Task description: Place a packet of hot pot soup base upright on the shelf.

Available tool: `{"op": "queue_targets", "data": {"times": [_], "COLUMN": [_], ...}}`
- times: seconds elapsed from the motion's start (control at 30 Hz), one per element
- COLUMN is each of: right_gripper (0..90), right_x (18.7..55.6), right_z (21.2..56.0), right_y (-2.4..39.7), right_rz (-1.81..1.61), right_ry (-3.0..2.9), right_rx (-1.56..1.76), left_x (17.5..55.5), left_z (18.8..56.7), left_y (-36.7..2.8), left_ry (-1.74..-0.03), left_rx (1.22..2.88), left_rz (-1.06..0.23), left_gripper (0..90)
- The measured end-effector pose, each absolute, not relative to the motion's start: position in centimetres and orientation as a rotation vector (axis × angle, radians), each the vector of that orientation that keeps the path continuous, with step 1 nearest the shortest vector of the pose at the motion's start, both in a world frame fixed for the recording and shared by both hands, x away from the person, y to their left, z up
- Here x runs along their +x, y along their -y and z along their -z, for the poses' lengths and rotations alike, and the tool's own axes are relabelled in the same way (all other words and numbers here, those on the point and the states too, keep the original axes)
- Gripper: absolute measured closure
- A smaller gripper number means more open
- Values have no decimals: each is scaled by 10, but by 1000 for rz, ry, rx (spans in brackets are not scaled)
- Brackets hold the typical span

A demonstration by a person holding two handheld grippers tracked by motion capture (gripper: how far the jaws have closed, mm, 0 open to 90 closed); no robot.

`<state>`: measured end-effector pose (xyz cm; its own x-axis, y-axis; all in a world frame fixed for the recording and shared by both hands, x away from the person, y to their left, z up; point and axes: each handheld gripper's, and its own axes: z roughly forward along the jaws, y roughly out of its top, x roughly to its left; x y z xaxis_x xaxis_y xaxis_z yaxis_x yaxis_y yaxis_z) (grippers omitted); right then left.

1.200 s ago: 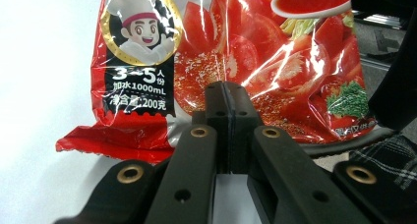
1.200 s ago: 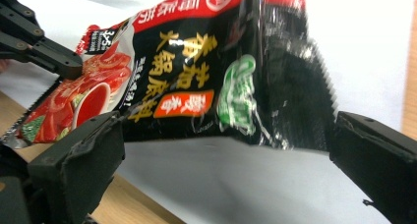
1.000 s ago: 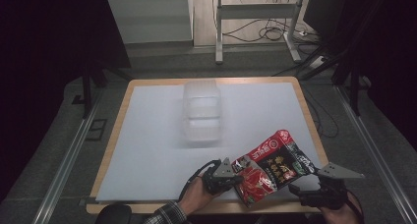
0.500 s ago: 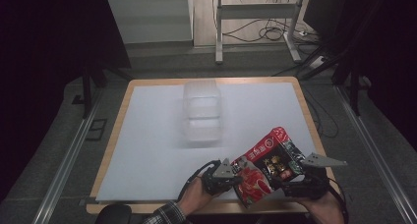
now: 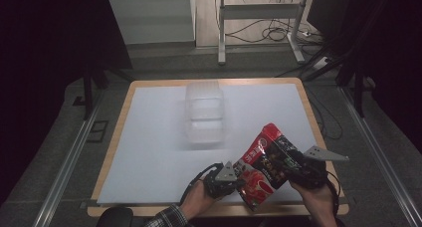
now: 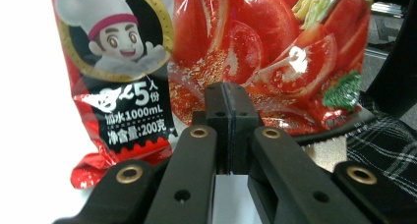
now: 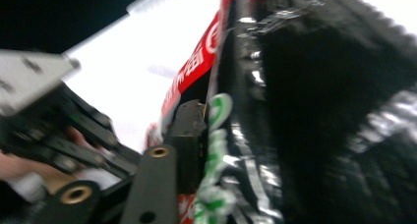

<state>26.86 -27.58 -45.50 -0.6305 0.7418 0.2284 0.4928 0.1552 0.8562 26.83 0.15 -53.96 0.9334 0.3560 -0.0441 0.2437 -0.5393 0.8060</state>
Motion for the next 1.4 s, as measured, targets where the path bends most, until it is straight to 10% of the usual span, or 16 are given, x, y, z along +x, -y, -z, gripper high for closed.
{"op": "queue_targets", "data": {"times": [0.43,0.93,1.4], "right_gripper": [758,756,754], "right_x": [275,284,301], "right_z": [437,423,407], "right_y": [270,276,282], "right_rz": [-1572,-1601,-1639], "right_ry": [-2179,-2139,-2100], "right_rx": [1239,1236,1245], "left_x": [260,250,242], "left_z": [525,516,515], "left_y": [-10,-32,-71], "left_ry": [-432,-504,-637], "left_rx": [2136,2126,2081], "left_rz": [-174,-233,-257], "left_gripper": [726,293,152]}}
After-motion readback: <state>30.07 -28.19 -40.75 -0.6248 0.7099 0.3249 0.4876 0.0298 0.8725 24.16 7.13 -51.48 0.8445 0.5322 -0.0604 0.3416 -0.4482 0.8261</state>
